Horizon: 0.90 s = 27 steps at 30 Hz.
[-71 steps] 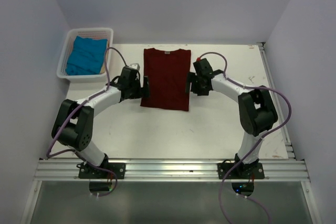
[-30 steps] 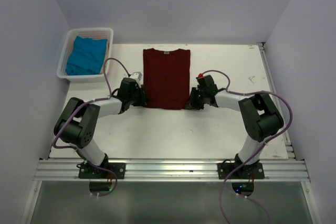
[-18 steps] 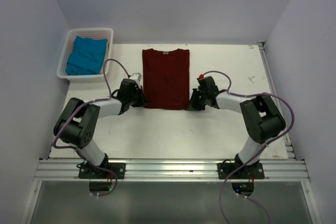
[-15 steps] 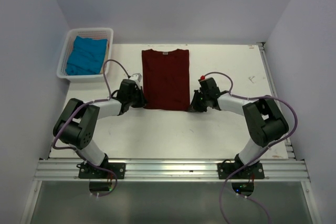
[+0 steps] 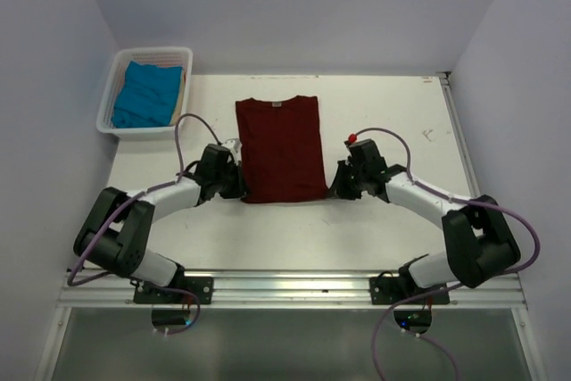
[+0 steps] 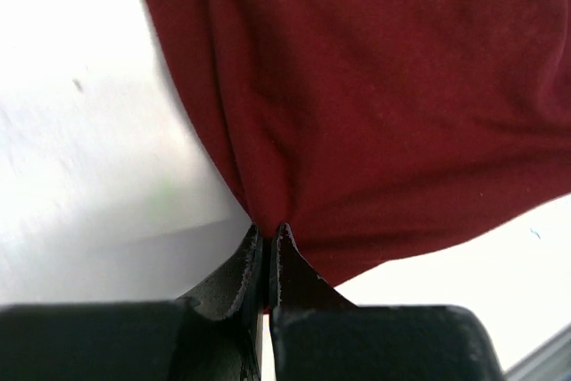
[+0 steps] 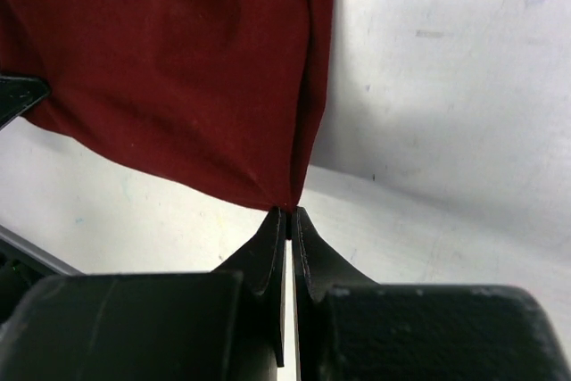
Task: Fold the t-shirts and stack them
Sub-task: Fold the tshirt
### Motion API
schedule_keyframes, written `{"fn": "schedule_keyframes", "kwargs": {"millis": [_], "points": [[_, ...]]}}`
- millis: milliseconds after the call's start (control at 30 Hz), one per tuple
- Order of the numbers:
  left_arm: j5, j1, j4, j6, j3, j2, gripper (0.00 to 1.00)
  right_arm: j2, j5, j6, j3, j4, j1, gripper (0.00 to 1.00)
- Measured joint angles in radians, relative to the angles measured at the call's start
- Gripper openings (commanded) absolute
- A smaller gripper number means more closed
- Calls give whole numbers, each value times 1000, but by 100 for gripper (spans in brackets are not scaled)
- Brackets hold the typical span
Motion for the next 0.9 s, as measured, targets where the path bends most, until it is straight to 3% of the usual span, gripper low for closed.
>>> {"fn": "schedule_keyframes", "kwargs": {"millis": [433, 600, 733, 900], "points": [[-17, -259, -429, -207, -3, -484, 0, -393, 21, 53, -68, -227, 190, 0], [-46, -309, -631, -304, 19, -673, 0, -558, 50, 83, -42, -376, 206, 0], [-126, -310, -732, -327, 100, -713, 0, -560, 81, 77, 46, -431, 206, 0], [-297, -311, -746, -324, 158, -663, 0, -414, 133, 20, 155, -397, 207, 0]]}}
